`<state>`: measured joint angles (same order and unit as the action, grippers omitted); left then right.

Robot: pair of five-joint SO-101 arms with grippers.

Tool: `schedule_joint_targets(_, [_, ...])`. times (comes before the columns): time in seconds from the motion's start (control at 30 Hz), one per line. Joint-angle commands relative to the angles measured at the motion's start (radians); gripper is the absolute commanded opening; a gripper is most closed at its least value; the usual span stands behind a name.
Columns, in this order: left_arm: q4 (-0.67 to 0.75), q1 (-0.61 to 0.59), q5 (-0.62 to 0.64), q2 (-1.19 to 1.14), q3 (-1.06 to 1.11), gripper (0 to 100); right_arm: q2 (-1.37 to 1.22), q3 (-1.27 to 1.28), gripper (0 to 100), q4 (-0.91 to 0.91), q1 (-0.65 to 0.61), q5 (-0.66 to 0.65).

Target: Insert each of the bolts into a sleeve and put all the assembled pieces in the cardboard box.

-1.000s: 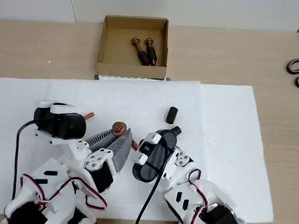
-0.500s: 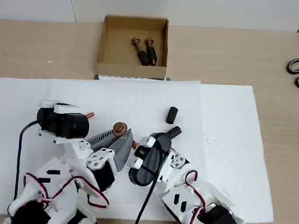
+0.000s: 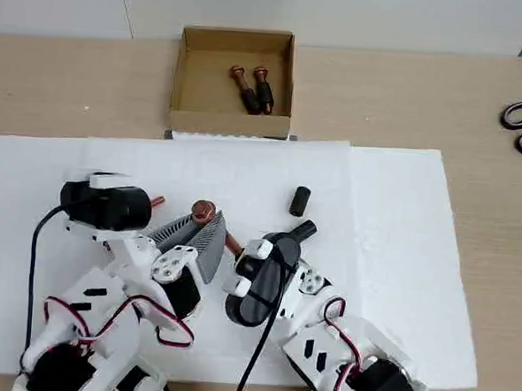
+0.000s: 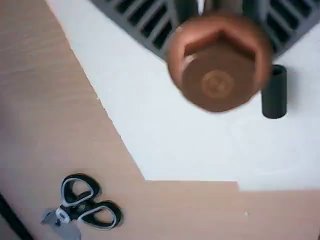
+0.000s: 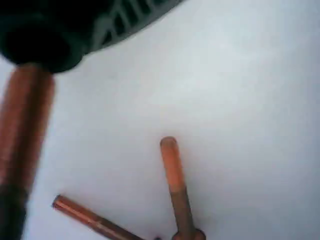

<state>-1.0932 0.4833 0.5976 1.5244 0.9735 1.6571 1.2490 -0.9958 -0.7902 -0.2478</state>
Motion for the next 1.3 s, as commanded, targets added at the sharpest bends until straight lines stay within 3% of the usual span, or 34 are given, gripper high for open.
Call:
schedule_joint_targets(0.0, [0.02, 0.023, 0.005, 0.008, -0.01, 1, 0.012, -0.014, 0.2, 0.025, -0.005, -0.003])
schedule_joint_targets(0.33, [0.006, 0.064, 0.005, 0.008, -0.005, 1, 0.012, -0.014, 0.2, 0.028, -0.005, -0.003])
schedule_joint_targets(0.53, [-0.097, 0.087, -0.002, 0.002, 0.004, 1, 0.012, -0.014, 0.2, 0.031, -0.005, -0.005])
schedule_joint_targets(0.7, [-0.126, 0.146, -0.087, 0.008, 0.084, 1, 0.012, -0.014, 0.2, 0.085, -0.005, -0.008])
schedule_joint_targets(1.03, [-0.124, 0.141, -0.109, 0.002, 0.09, 1, 0.012, -0.014, 0.2, 0.116, -0.001, -0.008])
schedule_joint_targets(1.27, [-0.163, 0.091, -0.109, 0.0, 0.085, 25, 0.012, -0.014, 0.2, 0.116, -0.001, -0.008])
